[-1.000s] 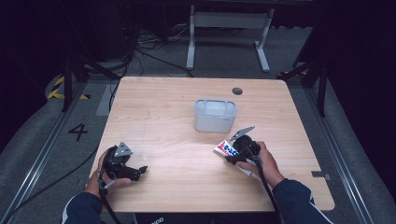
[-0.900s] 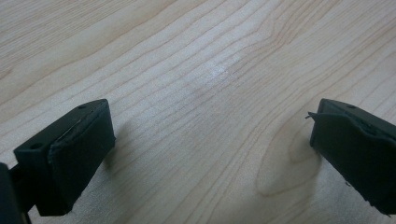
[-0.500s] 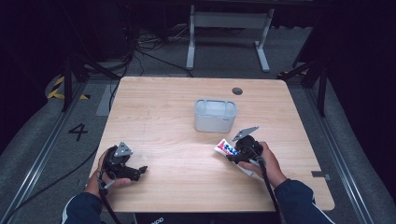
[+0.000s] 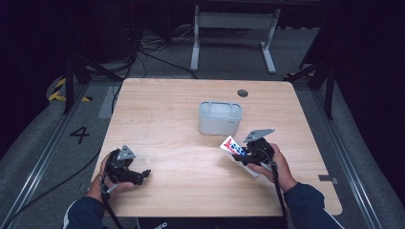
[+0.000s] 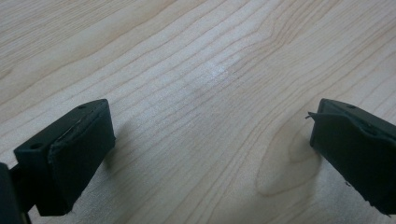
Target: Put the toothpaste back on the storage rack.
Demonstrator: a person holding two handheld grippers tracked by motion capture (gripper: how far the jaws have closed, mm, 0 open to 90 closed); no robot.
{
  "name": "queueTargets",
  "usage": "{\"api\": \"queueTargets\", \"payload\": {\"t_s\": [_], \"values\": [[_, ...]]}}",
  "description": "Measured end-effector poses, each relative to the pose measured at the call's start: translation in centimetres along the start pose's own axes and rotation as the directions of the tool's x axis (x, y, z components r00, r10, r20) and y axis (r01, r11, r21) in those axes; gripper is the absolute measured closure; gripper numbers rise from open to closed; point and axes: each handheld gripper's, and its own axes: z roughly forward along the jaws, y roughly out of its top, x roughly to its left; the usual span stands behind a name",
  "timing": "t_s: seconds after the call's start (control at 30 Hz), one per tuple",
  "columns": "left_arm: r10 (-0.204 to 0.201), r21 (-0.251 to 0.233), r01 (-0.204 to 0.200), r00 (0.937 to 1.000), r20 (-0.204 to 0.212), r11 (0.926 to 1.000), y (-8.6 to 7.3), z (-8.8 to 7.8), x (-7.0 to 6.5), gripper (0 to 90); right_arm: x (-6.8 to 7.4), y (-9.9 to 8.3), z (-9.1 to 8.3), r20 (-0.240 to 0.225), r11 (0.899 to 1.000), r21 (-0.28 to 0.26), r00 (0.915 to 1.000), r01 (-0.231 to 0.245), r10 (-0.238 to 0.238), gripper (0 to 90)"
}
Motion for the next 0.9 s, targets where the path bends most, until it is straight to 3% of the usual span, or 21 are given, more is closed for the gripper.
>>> {"api": "queueTargets", "payload": {"t_s": [0.37, 0.53, 0.9], "values": [[0.000, -0.001, 0.000, 1.0000, 0.001, 1.0000, 0.0, 0.0, 0.0, 0.3, 0.0, 0.1, -1.8, -0.013, 0.995, -0.094, 0.9997, 0.017, -0.018, 62.2], [0.000, -0.002, 0.000, 1.0000, 0.001, 1.0000, 0.0, 0.0, 0.0, 0.3, 0.1, 0.5, -2.7, -0.023, 0.988, -0.151, 0.9991, 0.033, -0.037, 62.1], [0.000, -0.002, 0.000, 1.0000, 0.001, 1.0000, 0.0, 0.0, 0.0, 0.2, 0.6, 1.3, -3.6, -0.017, 0.975, -0.210, 0.9965, 0.077, -0.082, 62.2]]}}
